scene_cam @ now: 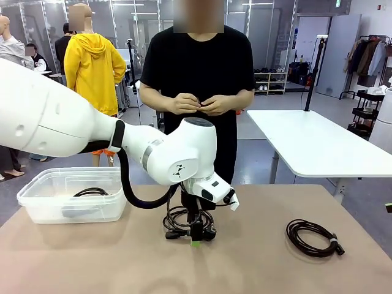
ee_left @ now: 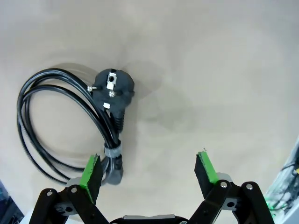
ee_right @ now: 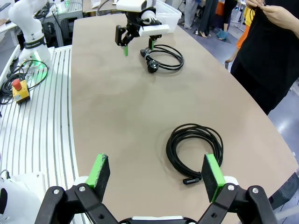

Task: Organize and store the cables.
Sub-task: Place the Power Cable into the Organizing box.

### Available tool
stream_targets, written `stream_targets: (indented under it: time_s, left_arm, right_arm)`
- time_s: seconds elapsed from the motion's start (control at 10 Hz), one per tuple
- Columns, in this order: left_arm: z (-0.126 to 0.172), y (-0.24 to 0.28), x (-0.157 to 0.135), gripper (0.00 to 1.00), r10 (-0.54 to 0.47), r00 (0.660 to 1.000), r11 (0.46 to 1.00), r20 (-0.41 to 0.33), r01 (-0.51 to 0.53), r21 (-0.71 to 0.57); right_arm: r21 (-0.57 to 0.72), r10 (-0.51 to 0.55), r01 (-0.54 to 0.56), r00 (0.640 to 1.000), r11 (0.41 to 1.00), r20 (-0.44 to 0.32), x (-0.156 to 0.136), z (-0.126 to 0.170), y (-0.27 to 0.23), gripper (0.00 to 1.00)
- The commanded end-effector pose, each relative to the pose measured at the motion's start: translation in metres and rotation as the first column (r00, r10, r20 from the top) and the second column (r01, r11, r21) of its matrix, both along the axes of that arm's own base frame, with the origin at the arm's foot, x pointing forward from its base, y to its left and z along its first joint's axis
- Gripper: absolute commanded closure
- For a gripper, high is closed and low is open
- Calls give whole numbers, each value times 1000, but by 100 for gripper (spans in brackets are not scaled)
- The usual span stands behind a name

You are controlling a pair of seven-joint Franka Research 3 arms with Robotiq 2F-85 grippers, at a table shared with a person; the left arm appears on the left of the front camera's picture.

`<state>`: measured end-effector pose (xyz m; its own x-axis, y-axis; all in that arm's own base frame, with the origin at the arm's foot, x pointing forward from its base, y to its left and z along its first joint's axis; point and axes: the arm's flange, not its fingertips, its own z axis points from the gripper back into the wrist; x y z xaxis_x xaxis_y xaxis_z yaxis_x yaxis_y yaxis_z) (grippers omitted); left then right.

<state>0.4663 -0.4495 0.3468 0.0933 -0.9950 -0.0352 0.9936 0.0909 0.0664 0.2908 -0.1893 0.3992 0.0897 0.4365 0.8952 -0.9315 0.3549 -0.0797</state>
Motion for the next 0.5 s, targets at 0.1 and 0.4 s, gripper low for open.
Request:
stream_targets:
  time_s: [0.1,0.4]
  left_arm:
    - [-14,-10,20,0,11,1000,1000,-9,-10,28]
    - [-22,-7,29,0,2,999,1000,-32,-2,14]
  right_arm:
    - [7,3,-4,1000,1000,27,2,1,0,0]
    - [7,3,-4,1000,1000,27,2,1,0,0]
